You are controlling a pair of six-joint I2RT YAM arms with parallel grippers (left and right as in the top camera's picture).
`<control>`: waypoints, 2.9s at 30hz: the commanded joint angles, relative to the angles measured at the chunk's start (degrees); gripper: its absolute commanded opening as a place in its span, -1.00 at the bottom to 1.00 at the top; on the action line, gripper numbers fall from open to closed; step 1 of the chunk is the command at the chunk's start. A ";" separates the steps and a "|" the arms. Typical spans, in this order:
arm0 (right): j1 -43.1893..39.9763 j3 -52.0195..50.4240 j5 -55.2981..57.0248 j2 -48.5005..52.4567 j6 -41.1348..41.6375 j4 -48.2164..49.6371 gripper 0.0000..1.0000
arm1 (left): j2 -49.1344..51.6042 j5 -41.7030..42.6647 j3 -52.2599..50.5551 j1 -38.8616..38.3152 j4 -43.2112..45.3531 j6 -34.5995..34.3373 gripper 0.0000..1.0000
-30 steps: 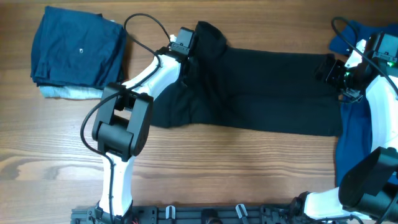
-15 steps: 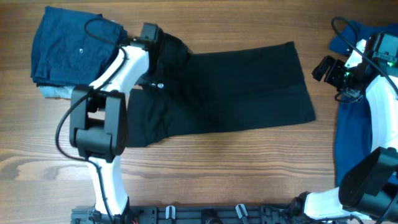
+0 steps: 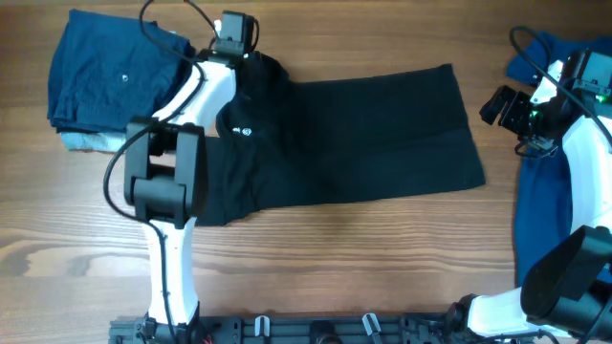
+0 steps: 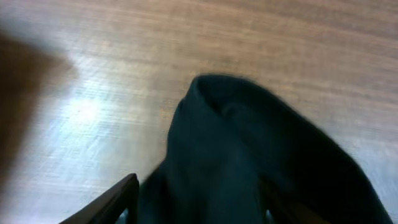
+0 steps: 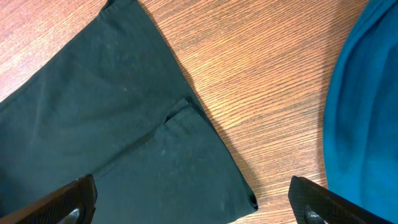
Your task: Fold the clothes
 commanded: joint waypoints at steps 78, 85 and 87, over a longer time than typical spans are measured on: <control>13.05 0.61 1.68 31.93 -17.25 47.32 -0.91 | -1.27 -0.98 -0.15 1.40 -3.28 7.69 -0.92; 13.05 0.61 1.66 27.39 -17.20 46.82 -0.91 | -4.85 -0.09 0.07 1.44 -2.99 10.84 -0.92; 13.05 0.61 1.68 26.27 -17.22 46.45 -0.91 | -6.73 -0.09 0.04 1.44 -2.99 10.84 -0.92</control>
